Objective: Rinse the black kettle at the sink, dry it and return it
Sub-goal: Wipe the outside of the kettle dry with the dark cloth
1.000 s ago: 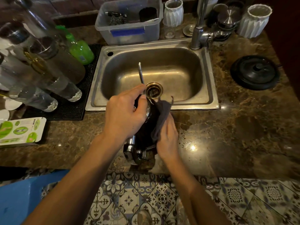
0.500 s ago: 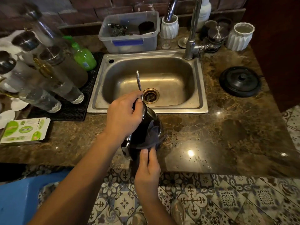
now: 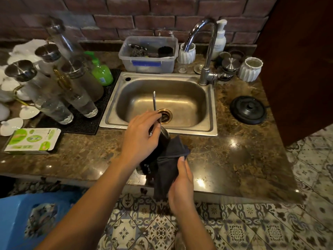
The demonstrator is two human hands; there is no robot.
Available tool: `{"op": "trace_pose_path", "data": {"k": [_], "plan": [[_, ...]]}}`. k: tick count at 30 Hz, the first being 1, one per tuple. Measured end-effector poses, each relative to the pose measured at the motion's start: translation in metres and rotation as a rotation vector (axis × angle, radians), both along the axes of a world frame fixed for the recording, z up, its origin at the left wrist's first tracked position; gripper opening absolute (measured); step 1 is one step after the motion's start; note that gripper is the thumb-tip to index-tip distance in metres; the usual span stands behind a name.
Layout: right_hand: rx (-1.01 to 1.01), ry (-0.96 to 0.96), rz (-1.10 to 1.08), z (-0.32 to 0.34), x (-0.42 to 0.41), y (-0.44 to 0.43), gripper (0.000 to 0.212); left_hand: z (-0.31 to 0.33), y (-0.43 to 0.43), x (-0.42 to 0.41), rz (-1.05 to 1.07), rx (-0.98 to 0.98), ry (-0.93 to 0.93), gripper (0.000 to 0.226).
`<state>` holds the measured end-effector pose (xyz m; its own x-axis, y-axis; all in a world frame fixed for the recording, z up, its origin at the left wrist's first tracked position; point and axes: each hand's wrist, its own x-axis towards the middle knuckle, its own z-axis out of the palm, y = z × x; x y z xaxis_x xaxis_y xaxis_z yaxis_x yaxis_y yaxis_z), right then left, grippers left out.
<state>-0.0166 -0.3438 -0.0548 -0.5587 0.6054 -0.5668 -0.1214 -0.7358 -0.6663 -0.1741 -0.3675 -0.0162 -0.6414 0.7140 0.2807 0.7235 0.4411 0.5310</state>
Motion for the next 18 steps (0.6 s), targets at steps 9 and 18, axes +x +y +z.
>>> {"op": "trace_pose_path", "data": {"k": [9, 18], "plan": [[-0.052, 0.105, -0.078, 0.046, 0.024, 0.024, 0.033, 0.029, -0.012, 0.061, 0.025, 0.17, -0.091, 0.032], [-0.043, 0.214, -0.086, 0.09, 0.048, 0.04, 0.045, 0.044, -0.009, 0.112, 0.313, 0.359, -0.803, 0.035]]}}
